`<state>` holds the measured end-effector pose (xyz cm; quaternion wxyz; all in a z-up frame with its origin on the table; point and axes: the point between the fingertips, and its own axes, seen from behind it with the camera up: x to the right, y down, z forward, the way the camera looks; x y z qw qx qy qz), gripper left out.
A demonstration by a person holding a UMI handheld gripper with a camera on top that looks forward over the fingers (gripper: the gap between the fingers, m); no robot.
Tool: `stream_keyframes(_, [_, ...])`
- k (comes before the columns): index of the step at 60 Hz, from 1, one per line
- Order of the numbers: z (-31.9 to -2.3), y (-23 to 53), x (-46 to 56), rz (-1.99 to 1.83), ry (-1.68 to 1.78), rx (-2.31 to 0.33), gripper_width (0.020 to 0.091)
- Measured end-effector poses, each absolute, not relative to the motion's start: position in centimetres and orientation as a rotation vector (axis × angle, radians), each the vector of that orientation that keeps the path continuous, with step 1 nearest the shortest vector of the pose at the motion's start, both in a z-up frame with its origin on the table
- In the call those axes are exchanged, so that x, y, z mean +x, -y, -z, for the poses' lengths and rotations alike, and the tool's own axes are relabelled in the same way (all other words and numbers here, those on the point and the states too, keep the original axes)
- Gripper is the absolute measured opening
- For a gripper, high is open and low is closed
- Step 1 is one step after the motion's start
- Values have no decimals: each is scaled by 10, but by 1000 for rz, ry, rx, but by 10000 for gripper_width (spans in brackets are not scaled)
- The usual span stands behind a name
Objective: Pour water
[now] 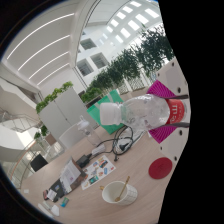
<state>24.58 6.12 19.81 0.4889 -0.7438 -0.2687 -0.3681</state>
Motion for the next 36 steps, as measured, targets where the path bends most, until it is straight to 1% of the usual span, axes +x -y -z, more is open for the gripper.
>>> stream_keyframes(1, [-195,-65,237,942,717,-1796,306])
stream_keyframes(2, [-200,-57,234,978,785,-1781,307])
stream_keyframes(4, [-184,-78,222,1049,906,-1745,308])
stream_keyframes(8, [-168,-88,199,1228,1140,-1654,308])
stream_keyframes(13, [-161,-94,182,1475,1407,-1479,306])
stream_keyframes(17, [-158,-99,172,1603,1577,-1347,307])
stream_keyframes(19, [-167,-105,170,1632,1687,-1296,307])
stream_keyframes(22, [-171,-107,162,1707,1771,-1195,307])
stream_keyframes(27, [-178,-108,153,1783,1848,-1095,307])
stream_keyframes(28, [-185,-97,154,1797,1869,-1085,307])
stream_keyframes(30, [-186,-112,150,1813,1898,-1064,308])
stream_keyframes(36, [-184,-102,149,1813,1955,-1026,307])
